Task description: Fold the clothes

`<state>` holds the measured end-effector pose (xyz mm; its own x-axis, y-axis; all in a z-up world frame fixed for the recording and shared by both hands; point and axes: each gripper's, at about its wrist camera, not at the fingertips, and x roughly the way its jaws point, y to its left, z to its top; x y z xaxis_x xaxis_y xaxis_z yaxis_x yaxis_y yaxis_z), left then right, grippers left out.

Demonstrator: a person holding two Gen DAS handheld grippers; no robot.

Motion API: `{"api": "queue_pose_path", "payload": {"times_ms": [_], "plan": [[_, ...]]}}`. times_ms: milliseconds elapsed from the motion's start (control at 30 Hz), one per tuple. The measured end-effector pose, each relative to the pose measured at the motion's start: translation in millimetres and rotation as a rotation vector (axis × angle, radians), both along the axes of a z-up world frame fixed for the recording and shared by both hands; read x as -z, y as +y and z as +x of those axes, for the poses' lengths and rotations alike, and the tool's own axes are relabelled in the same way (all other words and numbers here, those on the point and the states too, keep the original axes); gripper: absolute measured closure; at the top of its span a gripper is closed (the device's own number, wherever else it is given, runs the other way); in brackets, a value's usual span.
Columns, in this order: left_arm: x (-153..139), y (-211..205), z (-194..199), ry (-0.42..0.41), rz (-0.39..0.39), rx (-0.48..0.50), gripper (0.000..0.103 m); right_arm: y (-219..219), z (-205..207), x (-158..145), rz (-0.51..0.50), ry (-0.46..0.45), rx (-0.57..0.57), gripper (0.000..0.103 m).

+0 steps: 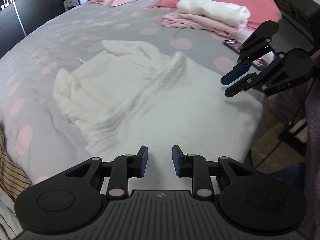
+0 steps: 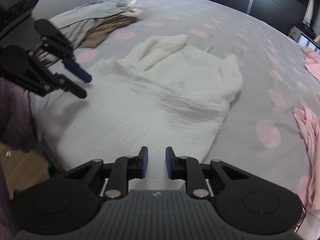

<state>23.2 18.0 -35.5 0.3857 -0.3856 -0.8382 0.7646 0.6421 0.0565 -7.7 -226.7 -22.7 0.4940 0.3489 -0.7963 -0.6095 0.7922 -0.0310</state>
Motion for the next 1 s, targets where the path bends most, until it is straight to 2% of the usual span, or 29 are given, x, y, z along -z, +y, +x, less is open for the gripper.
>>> {"api": "queue_pose_path", "payload": {"times_ms": [167,267,367,467,567,700,800,1000], "plan": [[12,-5,26,0.000,0.028,-0.071,0.077,-1,26,10,-0.054,-0.048,0.077,0.081],[15,1,37,-0.015,0.046,-0.127,0.072,-5,39,18,-0.072,-0.048,0.133,0.081],[15,6,47,-0.040,0.031,-0.185,0.064,-12,51,18,-0.050,-0.055,0.199,0.080],[7,7,54,-0.094,0.014,-0.232,0.061,-18,62,12,-0.018,-0.068,0.254,0.069],[-4,7,64,-0.144,-0.010,-0.262,0.054,-24,77,6,0.010,-0.048,0.273,0.066],[-20,6,92,-0.134,-0.023,-0.255,0.053,-34,110,-7,0.045,0.007,0.271,0.059],[-27,10,116,-0.141,-0.029,-0.259,0.049,-41,135,-17,0.062,0.038,0.265,0.058],[-12,28,175,-0.087,-0.046,-0.316,0.049,-42,193,-17,0.079,0.082,0.253,0.057]]}}
